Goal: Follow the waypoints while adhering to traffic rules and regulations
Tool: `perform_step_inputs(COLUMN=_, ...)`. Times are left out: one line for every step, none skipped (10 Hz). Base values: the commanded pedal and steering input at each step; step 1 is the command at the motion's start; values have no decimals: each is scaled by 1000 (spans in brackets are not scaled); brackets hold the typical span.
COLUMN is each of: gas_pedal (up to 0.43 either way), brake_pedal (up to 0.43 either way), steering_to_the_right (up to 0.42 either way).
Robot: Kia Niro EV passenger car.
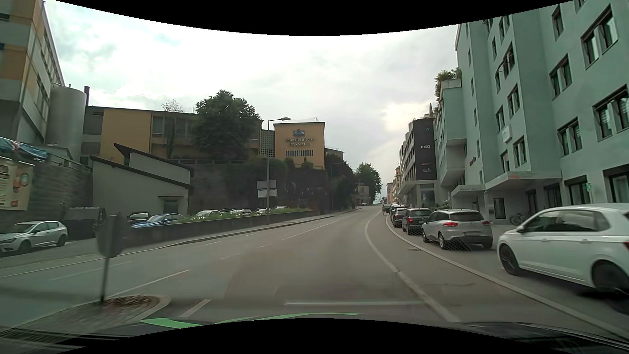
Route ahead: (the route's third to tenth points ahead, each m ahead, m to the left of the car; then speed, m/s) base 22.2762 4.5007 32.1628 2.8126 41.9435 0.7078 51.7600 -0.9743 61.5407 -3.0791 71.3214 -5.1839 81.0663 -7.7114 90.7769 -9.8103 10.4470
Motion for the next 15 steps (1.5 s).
perform_step_inputs(gas_pedal=311, brake_pedal=0, steering_to_the_right=28)
perform_step_inputs(gas_pedal=299, brake_pedal=0, steering_to_the_right=25)
perform_step_inputs(gas_pedal=280, brake_pedal=0, steering_to_the_right=23)
perform_step_inputs(gas_pedal=280, brake_pedal=0, steering_to_the_right=20)
perform_step_inputs(gas_pedal=280, brake_pedal=0, steering_to_the_right=18)
perform_step_inputs(gas_pedal=268, brake_pedal=0, steering_to_the_right=17)
perform_step_inputs(gas_pedal=260, brake_pedal=0, steering_to_the_right=17)
perform_step_inputs(gas_pedal=260, brake_pedal=0, steering_to_the_right=17)
perform_step_inputs(gas_pedal=260, brake_pedal=0, steering_to_the_right=17)
perform_step_inputs(gas_pedal=260, brake_pedal=0, steering_to_the_right=19)
perform_step_inputs(gas_pedal=248, brake_pedal=0, steering_to_the_right=20)
perform_step_inputs(gas_pedal=240, brake_pedal=0, steering_to_the_right=23)
perform_step_inputs(gas_pedal=240, brake_pedal=0, steering_to_the_right=25)
perform_step_inputs(gas_pedal=240, brake_pedal=0, steering_to_the_right=26)
perform_step_inputs(gas_pedal=240, brake_pedal=0, steering_to_the_right=26)
